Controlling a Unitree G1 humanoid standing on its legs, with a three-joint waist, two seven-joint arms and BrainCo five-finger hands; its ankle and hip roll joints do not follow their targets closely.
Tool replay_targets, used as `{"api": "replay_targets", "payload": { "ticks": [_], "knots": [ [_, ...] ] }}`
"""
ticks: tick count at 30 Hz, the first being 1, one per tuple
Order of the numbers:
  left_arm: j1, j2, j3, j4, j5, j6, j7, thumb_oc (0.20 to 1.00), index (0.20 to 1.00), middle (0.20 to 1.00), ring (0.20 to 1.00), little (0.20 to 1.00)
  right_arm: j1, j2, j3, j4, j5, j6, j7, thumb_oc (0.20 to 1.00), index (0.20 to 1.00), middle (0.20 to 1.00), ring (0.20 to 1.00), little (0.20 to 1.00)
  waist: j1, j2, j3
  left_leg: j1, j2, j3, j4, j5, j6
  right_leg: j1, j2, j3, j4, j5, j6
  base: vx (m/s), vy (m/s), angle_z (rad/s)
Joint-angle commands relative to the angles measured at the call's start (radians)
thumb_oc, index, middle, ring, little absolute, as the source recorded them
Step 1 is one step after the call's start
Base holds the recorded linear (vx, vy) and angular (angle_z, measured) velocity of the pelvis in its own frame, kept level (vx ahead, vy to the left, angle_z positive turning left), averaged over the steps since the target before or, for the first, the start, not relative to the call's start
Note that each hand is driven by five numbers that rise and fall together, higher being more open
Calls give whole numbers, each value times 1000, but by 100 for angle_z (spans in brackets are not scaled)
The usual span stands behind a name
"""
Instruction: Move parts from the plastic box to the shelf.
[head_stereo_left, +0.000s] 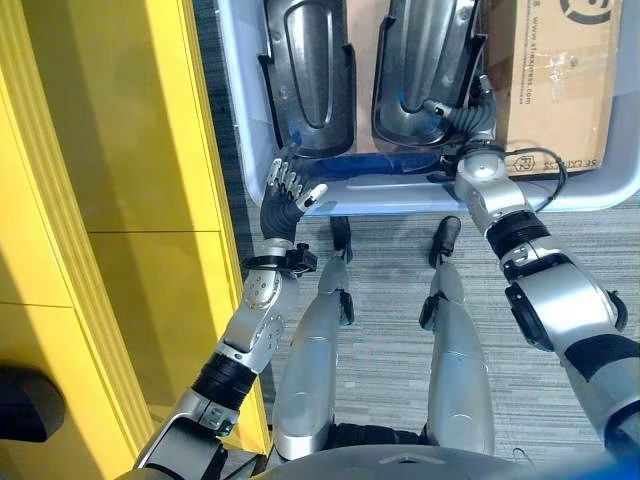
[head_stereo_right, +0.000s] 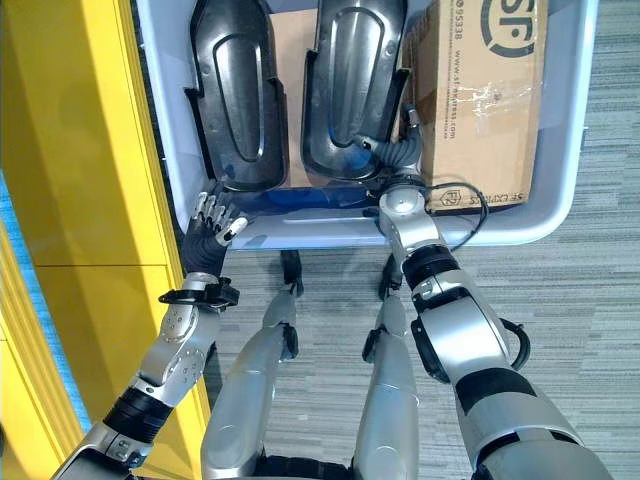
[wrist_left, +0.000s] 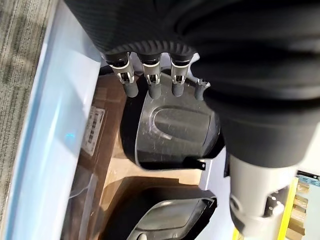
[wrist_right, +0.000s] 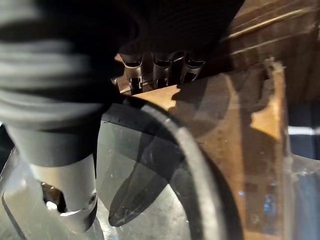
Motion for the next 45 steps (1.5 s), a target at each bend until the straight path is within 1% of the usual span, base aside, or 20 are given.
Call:
{"api": "replay_targets", "payload": {
  "ticks": [1,9,10,13,18,22,24,25,27,28,32,34,35,36,37,39,41,42,43,45],
  "knots": [
    [31,51,-25,-138,-4,-49,-3,1000,1000,1000,1000,1000,-87,-124,49,57,10,-16,-73,1000,1000,1000,1000,1000,-1,30,-24,-23,64,-36,63,-40,-73,-51,-70,-4,112,-52,81,0,0,0],
    [18,53,-40,-150,-5,-52,-1,1000,1000,1000,1000,1000,-128,-163,90,124,-27,7,-71,1000,1000,1000,1000,1000,14,45,-24,-70,60,-60,81,-44,-66,-93,-75,-4,144,-69,74,22,4,7],
    [18,52,-43,-152,-6,-53,-4,1000,1000,1000,1000,1000,-128,-165,99,141,-37,17,-61,200,200,200,200,200,15,45,-24,-77,56,-62,86,-46,-65,-100,-73,-3,150,-70,73,0,0,0],
    [17,51,-42,-151,-6,-52,-6,1000,1000,1000,1000,1000,-119,-160,109,150,-43,23,-51,200,200,200,200,200,13,42,-24,-81,53,-66,92,-49,-62,-99,-73,-2,153,-72,72,4,3,1],
    [10,45,-32,-147,-4,-47,-4,1000,1000,1000,1000,1000,-88,-144,90,135,-33,18,-54,200,200,200,200,200,7,37,-24,-53,50,-64,89,-54,-60,-70,-72,1,138,-69,71,2,10,1],
    [8,33,-24,-126,-8,-43,-4,1000,1000,1000,1000,1000,-38,-146,69,-12,-38,-6,-78,200,200,200,200,200,-17,12,-24,13,49,-58,80,-56,-64,-3,-66,4,115,-61,72,-5,16,2],
    [11,33,-23,-121,-10,-42,-5,1000,1000,1000,1000,1000,-25,-149,66,-40,-42,-7,-82,200,200,200,200,200,-21,8,-24,30,51,-59,76,-57,-64,11,-66,4,110,-58,73,0,0,0],
    [14,34,-19,-116,-10,-39,-8,1000,1000,1000,1000,1000,-3,-160,51,-129,-51,-17,-96,200,200,200,200,200,-29,-4,-24,67,53,-55,67,-56,-67,52,-64,3,97,-53,76,0,0,0],
    [23,38,-10,-107,-15,-33,-18,1000,1000,1000,1000,1000,22,-183,26,-240,-72,-28,-112,200,200,200,200,200,-38,-18,-24,131,57,-54,51,-55,-69,114,-63,-1,83,-49,80,-15,-15,0],
    [21,39,-10,-107,-15,-33,-18,1000,1000,1000,1000,1000,21,-183,25,-242,-73,-27,-112,200,200,200,200,200,-38,-19,-24,128,56,-53,49,-50,-69,112,-63,-1,79,-44,79,0,0,0],
    [59,60,24,-92,-30,-21,-50,1000,1000,1000,1000,1000,57,-232,-20,-445,-110,-47,-116,200,200,200,200,200,-47,-44,-26,277,68,-51,12,-48,-77,254,-52,-5,54,-47,80,14,-40,-7],
    [86,67,40,-89,-34,-14,-61,1000,1000,1000,1000,1000,84,-238,-38,-522,-124,-55,-111,200,200,200,200,200,-50,-48,-49,314,74,-49,3,-52,-80,282,-48,-5,58,-61,78,49,-26,-13],
    [87,68,40,-90,-34,-14,-61,1000,1000,1000,1000,1000,85,-237,-39,-525,-125,-54,-111,200,200,200,200,200,-49,-49,-51,312,74,-48,2,-48,-79,280,-48,-4,55,-57,78,43,-37,-11],
    [108,71,58,-86,-32,-9,-67,1000,1000,1000,1000,1000,111,-231,-59,-595,-131,-67,-110,200,200,200,200,200,-52,-50,-74,340,81,-49,-4,-51,-80,302,-45,-4,59,-67,76,23,-27,-13],
    [110,73,57,-87,-32,-9,-67,1000,1000,1000,1000,1000,116,-230,-61,-599,-132,-65,-110,200,200,200,200,200,-52,-51,-75,343,81,-48,-7,-50,-80,304,-45,-4,58,-67,76,60,-48,-13],
    [138,77,77,-81,-35,-1,-78,1000,1000,1000,1000,1000,151,-224,-86,-683,-152,-77,-105,200,200,200,200,200,-54,-50,-102,372,86,-49,-13,-53,-80,328,-40,-5,64,-84,71,62,-40,-12],
    [172,82,94,-90,-37,5,-90,1000,1000,1000,1000,1000,193,-202,-106,-755,-157,-93,-93,200,200,200,200,200,-56,-46,-124,397,89,-49,-16,-56,-79,348,-36,-4,71,-96,69,69,-63,-9],
    [213,80,123,-94,-40,16,-106,1000,1000,1000,1000,1000,279,-153,-134,-882,-153,-125,-61,200,200,200,200,200,-60,-38,-160,439,100,-46,-15,-63,-78,376,-29,-3,93,-125,63,67,-77,-6],
    [217,82,122,-95,-40,17,-106,1000,1000,1000,1000,1000,287,-151,-136,-889,-154,-123,-59,200,200,200,200,200,-60,-39,-160,442,101,-46,-16,-64,-79,379,-29,-4,95,-127,63,80,-91,-4],
    [272,81,150,-98,-35,31,-124,1000,1000,1000,1000,1000,386,-126,-144,-964,-205,-113,-27,200,200,200,200,200,-65,-33,-189,475,110,-48,-11,-69,-76,401,-22,1,125,-153,57,48,-63,1]
  ]
}}
